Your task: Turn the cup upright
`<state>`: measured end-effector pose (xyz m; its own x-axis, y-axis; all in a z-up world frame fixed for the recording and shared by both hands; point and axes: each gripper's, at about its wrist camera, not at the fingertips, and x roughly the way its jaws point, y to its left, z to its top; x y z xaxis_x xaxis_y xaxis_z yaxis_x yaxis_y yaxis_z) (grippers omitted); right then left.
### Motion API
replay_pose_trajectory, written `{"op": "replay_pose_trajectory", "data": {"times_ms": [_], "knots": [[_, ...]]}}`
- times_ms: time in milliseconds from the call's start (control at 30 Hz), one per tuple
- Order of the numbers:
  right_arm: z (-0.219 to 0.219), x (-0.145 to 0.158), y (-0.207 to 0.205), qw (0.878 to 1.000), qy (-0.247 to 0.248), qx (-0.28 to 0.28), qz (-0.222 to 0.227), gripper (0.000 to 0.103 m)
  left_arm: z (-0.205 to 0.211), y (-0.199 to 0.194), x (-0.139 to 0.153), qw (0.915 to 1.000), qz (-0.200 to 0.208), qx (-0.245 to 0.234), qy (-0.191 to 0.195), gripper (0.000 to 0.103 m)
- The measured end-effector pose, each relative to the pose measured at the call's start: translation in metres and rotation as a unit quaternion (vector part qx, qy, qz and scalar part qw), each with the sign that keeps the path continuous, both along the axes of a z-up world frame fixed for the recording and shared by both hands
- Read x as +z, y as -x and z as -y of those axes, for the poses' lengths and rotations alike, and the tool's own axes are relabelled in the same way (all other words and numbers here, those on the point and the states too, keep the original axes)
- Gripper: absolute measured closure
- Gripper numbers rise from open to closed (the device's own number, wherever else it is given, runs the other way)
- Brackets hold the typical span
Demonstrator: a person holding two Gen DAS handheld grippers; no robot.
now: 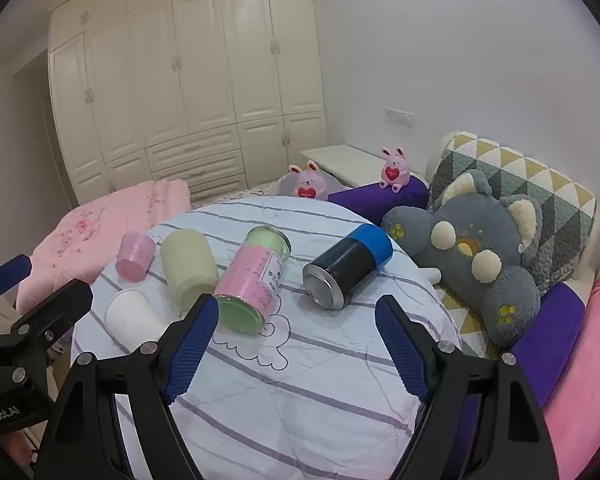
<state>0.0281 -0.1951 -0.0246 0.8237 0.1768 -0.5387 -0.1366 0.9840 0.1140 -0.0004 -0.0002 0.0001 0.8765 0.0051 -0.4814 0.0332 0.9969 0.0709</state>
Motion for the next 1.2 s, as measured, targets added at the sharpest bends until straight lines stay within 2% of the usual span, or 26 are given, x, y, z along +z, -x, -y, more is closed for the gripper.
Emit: {"op": "replay_pose_trajectory", "data": {"times_ms": [433,1200], "knots": [[0.005,0.0,-0.003,1.0,0.002,-0.002,-0.001,0.021,0.014,-0.012,-0.003,1.0,-0.001,-0.004,0.001,0.0],[-0.005,0.005,-0.011,1.0,0.014,-0.011,-0.002,0.021,0.006,-0.018,-0.003,0.9996,-0.002,-0.016,0.021,0.0]]}}
